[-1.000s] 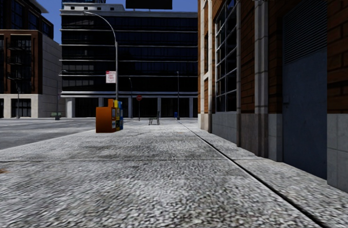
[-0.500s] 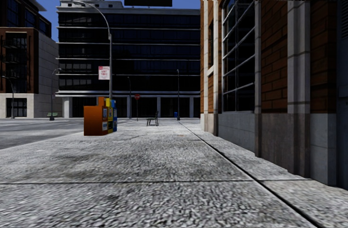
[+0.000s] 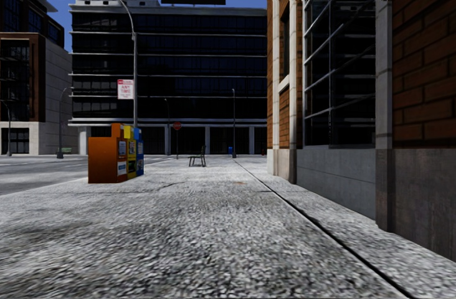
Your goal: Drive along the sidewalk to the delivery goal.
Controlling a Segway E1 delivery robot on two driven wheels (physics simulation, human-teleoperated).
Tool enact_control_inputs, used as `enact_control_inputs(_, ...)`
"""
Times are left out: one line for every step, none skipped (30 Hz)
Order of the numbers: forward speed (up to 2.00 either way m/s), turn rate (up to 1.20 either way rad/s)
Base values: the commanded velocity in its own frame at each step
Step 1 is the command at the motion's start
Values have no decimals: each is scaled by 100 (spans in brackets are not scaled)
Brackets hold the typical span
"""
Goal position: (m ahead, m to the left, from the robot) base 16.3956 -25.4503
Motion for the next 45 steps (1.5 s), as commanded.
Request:
enact_control_inputs(200, 0)
enact_control_inputs(200, 0)
enact_control_inputs(200, 0)
enact_control_inputs(200, 0)
enact_control_inputs(200, 0)
enact_control_inputs(200, 0)
enact_control_inputs(200, 0)
enact_control_inputs(200, 0)
enact_control_inputs(200, 0)
enact_control_inputs(200, 0)
enact_control_inputs(200, 0)
enact_control_inputs(200, 0)
enact_control_inputs(200, 0)
enact_control_inputs(200, 0)
enact_control_inputs(200, 0)
enact_control_inputs(200, 0)
enact_control_inputs(200, 0)
enact_control_inputs(200, 0)
enact_control_inputs(200, 0)
enact_control_inputs(200, 0)
enact_control_inputs(200, 0)
enact_control_inputs(200, 0)
enact_control_inputs(200, 0)
enact_control_inputs(200, 0)
enact_control_inputs(200, 0)
enact_control_inputs(200, 0)
enact_control_inputs(200, 0)
enact_control_inputs(200, 0)
enact_control_inputs(200, 0)
enact_control_inputs(200, 0)
enact_control_inputs(200, 0)
enact_control_inputs(200, 0)
enact_control_inputs(200, 0)
enact_control_inputs(200, 0)
enact_control_inputs(200, 0)
enact_control_inputs(200, 0)
enact_control_inputs(200, 0)
enact_control_inputs(200, 0)
enact_control_inputs(200, 0)
enact_control_inputs(200, 0)
enact_control_inputs(200, 0)
enact_control_inputs(200, 0)
enact_control_inputs(200, 0)
enact_control_inputs(200, 0)
enact_control_inputs(200, 0)
